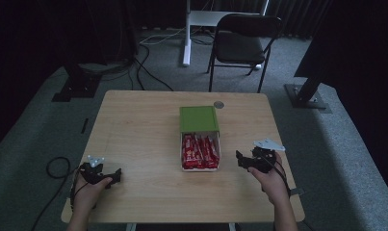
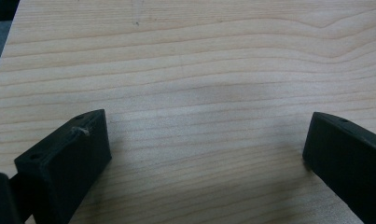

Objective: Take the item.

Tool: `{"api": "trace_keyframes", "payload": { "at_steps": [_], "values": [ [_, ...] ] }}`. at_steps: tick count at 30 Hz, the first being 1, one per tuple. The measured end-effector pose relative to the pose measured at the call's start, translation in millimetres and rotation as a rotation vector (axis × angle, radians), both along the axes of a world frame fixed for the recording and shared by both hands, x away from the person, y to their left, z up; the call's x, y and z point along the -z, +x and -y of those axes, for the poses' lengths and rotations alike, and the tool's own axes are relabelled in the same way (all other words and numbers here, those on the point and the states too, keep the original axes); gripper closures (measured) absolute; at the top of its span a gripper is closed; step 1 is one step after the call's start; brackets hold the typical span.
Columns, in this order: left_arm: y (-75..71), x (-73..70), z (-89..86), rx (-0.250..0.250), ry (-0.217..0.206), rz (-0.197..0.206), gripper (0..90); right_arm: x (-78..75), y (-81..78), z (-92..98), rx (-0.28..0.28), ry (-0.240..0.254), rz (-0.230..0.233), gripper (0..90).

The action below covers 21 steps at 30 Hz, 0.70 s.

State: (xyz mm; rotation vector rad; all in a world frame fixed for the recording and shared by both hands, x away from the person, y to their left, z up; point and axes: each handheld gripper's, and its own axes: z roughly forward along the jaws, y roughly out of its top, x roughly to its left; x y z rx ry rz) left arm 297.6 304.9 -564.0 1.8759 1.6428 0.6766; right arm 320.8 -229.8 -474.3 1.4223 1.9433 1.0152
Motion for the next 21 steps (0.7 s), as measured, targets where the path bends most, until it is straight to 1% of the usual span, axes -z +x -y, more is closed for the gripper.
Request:
{"api": "trace_keyframes", "payload": {
  "at_steps": [3, 7, 9, 17, 21],
  "values": [
    [0.0, 0.0, 0.0, 0.0, 0.0, 0.0, 1.3, -8.1, 1.1, -6.7, -0.016, 0.01, 0.017, 17.0],
    [0.0, 0.0, 0.0, 0.0, 0.0, 0.0, 1.3, -16.7, 2.6, -16.7, -0.043, 0.019, 0.025, 17.2],
    [0.0, 0.0, 0.0, 0.0, 0.0, 0.0, 1.3, -20.1, 3.1, -22.4, -0.064, 0.025, 0.028, 17.3],
    [0.0, 0.1, 0.0, 0.0, 0.0, 0.001, 1.3, -30.6, 3.7, -45.5, -0.121, 0.042, 0.047, 17.3],
    [0.1, 0.2, 0.2, -0.001, -0.001, 0.003, 1.3, -34.6, 2.9, -58.7, -0.182, 0.057, 0.047, 17.2]
  ]
}}
